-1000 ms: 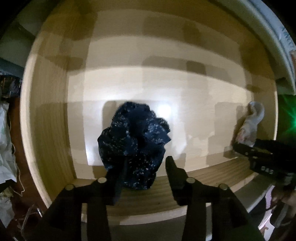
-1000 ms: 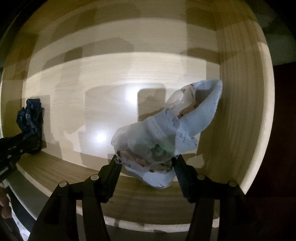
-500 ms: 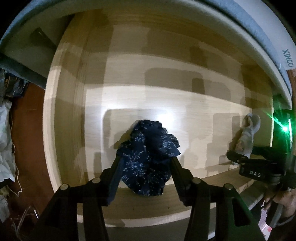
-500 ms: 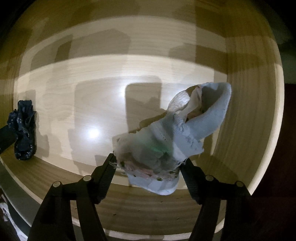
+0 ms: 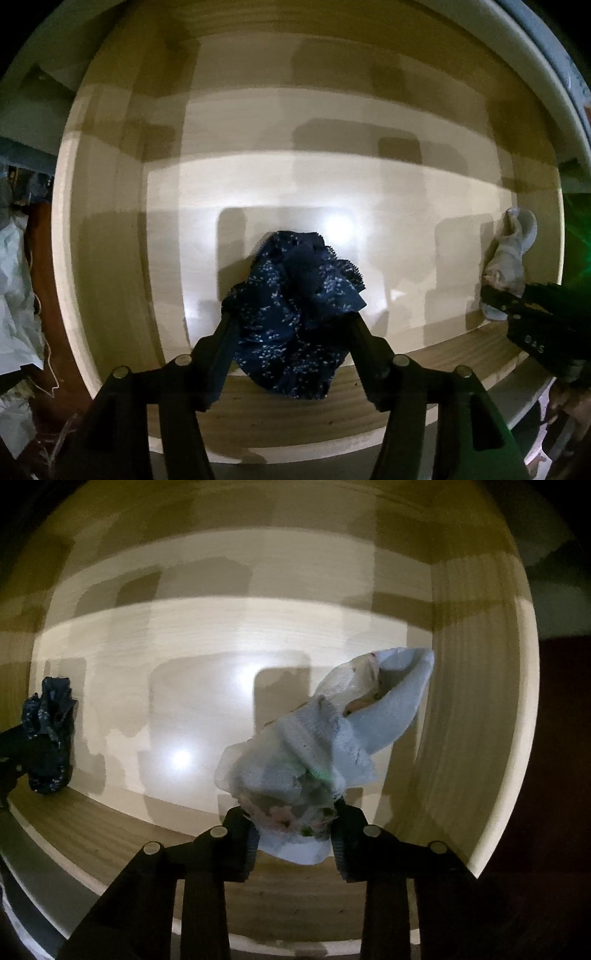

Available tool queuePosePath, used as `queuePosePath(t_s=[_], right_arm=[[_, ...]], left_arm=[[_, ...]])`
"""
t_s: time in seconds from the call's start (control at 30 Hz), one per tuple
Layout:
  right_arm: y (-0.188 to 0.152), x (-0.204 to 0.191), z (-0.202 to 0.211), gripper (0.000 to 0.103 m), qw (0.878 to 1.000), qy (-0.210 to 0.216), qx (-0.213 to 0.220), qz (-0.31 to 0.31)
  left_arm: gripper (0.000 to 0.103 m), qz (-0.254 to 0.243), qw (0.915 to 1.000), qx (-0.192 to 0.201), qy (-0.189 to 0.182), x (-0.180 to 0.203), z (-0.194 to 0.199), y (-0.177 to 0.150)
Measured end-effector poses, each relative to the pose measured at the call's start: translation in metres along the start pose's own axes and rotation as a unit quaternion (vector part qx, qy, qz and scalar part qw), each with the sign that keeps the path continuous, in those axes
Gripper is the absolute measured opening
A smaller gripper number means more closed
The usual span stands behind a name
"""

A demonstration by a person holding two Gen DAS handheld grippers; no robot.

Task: Take underwear out of drawer
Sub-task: 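Raise the navy underwear out of the drawer with the left tool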

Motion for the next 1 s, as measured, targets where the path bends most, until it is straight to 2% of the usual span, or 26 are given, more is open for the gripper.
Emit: queuePosePath(t_s=[0.1, 0.3, 0.53, 0.6, 0.77, 0.93, 1.0], right_arm=[[-0.009, -0.002, 0.003, 0.027, 1.0, 0.021, 0.0, -0.007], [-0.02, -0.011, 0.007, 0.027, 1.0, 0.022, 0.018, -0.004], [-0.02, -0.014, 0.013, 0.027, 0.999, 0.03, 0.032, -0.009], [-0.022, -0.015, 0.015, 0.027, 0.999, 0.033, 0.031, -0.01], [-0.021, 0.009, 0.026, 0.027, 0.999, 0.032, 0.034, -0.003], [-0.018, 0.013, 0.033, 0.027, 0.999, 0.034, 0.041, -0.004], [-0.017, 0.013, 0.035, 0.027, 0.998, 0.035, 0.045, -0.007]], left_arm=[[0.06, -0.006, 0.9999, -0.005, 0.012, 0.004, -0.003, -0.002], [0.06, -0.002, 0.9993, -0.016, 0.032, 0.012, -0.011, -0.003], [0.06, -0.007, 0.999, -0.009, 0.044, 0.022, -0.01, -0.007], [0.052, -0.005, 0.9988, -0.007, 0.048, 0.02, -0.01, -0.008], [0.043, -0.018, 0.9978, 0.0, 0.064, 0.023, -0.009, -0.011], [0.034, -0.021, 0.9978, 0.012, 0.063, 0.029, -0.005, -0.013], [0.027, -0.016, 0.9982, 0.017, 0.056, 0.031, -0.002, -0.015]])
Point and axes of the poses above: each gripper's, at about its wrist camera, not at the fingertips, and z roughly against the way its jaws point, x to its right, y to its top, the point moved 6 cm from there along -z, roughly the way its jaws point, and after that the axes turned 5 degrees about y, right-handed, at the moved point
